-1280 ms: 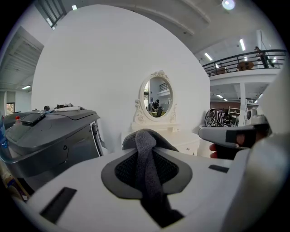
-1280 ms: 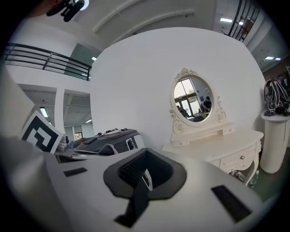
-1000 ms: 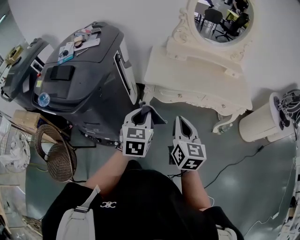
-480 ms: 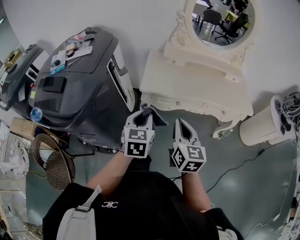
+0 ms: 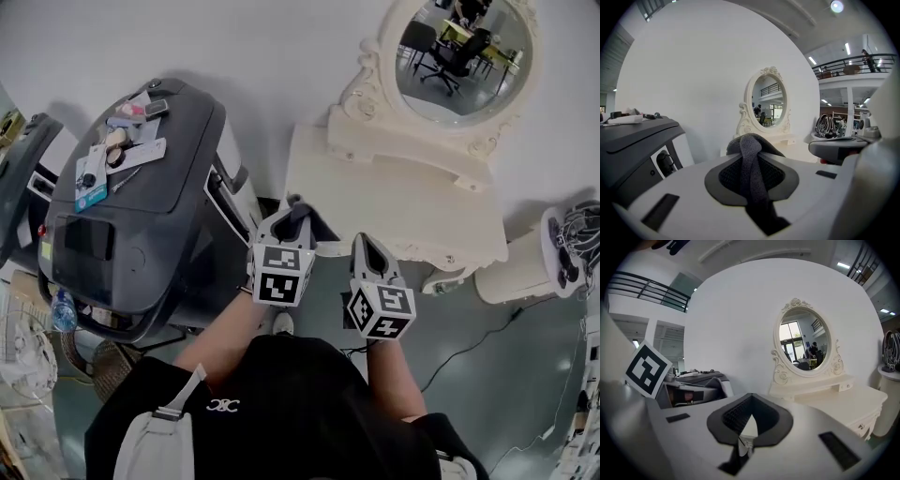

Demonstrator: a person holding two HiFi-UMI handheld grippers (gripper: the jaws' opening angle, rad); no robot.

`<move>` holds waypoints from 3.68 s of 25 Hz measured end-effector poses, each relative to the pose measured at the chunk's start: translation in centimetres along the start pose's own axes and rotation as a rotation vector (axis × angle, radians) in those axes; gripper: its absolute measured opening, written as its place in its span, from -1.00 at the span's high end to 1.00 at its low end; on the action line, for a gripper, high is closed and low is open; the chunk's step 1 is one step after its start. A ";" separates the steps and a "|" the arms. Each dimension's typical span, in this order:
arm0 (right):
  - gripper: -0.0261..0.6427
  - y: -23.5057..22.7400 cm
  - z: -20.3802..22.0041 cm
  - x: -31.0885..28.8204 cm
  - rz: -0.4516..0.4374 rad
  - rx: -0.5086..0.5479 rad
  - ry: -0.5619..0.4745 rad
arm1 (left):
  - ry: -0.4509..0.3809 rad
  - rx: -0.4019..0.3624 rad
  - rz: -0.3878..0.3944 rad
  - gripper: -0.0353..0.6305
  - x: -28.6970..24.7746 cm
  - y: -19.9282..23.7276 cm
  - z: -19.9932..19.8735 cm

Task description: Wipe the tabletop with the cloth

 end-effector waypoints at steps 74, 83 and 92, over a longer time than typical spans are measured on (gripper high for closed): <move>0.91 -17.2 -2.4 -27.4 0.094 -0.033 0.257 | 0.518 -0.267 -0.076 0.71 -47.1 21.3 3.7; 0.91 -16.7 -1.9 -26.2 0.167 -0.004 0.277 | 0.564 -0.314 0.032 0.71 -50.3 21.7 6.2; 0.91 -16.6 -1.5 -26.6 0.172 0.000 0.301 | 0.527 -0.358 0.152 0.71 -52.9 19.9 5.5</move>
Point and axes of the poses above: the fingertips, and each gripper's own axes: x backward along the fingers, y to its left, z out of its underside, the point moved 7 cm from there along x, backward along the fingers, and after that the axes turned 2 degrees about -y, right-handed, at the moved point
